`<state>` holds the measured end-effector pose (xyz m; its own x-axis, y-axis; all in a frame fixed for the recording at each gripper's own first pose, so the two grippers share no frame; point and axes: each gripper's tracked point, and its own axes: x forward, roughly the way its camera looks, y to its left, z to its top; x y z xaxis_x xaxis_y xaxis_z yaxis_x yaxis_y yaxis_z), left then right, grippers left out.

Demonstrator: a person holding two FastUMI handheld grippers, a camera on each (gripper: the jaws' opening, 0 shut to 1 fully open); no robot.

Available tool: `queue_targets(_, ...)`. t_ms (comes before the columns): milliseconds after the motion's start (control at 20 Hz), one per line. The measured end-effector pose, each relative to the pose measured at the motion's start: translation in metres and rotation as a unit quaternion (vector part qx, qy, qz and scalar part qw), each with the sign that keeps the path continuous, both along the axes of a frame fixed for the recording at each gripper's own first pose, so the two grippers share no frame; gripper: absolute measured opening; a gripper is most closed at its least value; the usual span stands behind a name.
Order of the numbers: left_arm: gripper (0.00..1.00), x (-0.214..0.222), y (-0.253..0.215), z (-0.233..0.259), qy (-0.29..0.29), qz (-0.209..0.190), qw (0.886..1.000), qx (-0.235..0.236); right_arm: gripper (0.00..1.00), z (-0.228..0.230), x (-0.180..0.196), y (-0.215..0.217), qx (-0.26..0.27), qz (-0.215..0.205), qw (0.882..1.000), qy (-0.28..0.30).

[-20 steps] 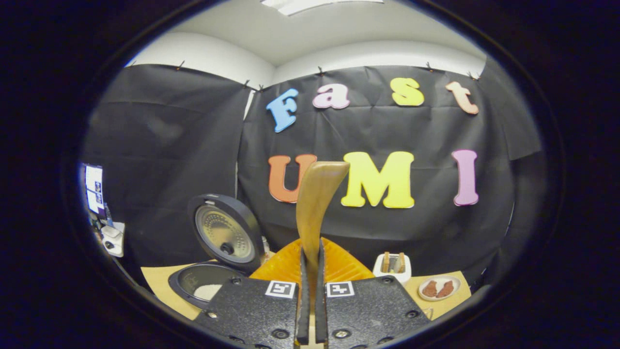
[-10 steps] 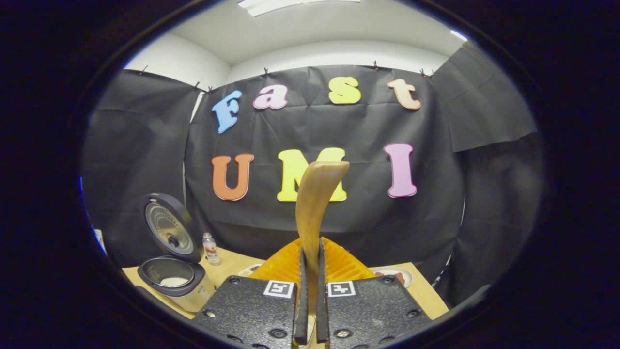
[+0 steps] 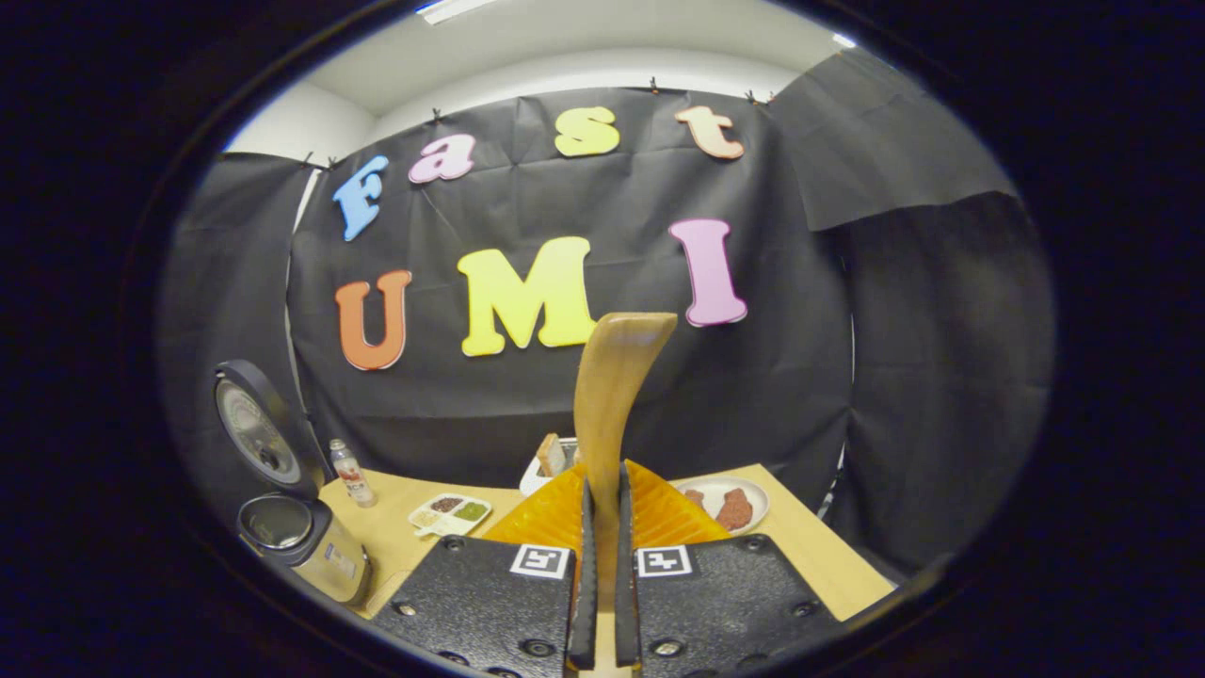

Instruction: Close the left gripper, press the button to open the rice cooker; take a wooden spoon from the chopstick holder with the right hand, scoop a spoonful of rice and pour it into the rice cooker, then put the wooden spoon back into the chopstick holder.

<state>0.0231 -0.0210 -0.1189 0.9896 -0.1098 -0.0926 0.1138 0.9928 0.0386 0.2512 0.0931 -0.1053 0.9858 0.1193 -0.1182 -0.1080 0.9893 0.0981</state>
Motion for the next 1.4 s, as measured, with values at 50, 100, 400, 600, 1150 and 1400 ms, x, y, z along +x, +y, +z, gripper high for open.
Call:
queue_targets(50,0.96,0.001,0.002,-0.001,0.0,0.001,1.0,0.001,0.13,-0.011,0.006,-0.006,-0.004,-0.009,1.0,0.004)
queue_targets(100,0.96,0.003,0.003,-0.003,0.003,0.001,1.0,0.004,0.13,-0.021,0.014,-0.014,-0.013,-0.022,1.0,0.006)
queue_targets(400,0.96,0.008,0.014,-0.012,0.012,0.012,1.0,0.016,0.15,-0.086,0.038,-0.026,0.005,-0.031,0.998,0.063)
queue_targets(600,0.96,0.012,0.022,-0.014,0.012,0.023,1.0,0.002,0.24,-0.114,0.042,-0.031,0.019,-0.035,0.993,0.107)
queue_targets(1150,0.96,0.021,0.022,0.007,-0.006,0.032,0.999,-0.012,0.94,-0.034,-0.022,-0.082,-0.001,-0.098,0.994,0.044)
queue_targets(1400,0.96,0.025,0.024,0.017,-0.006,0.033,0.999,-0.021,0.95,-0.019,-0.067,-0.067,0.016,-0.049,0.998,0.037)
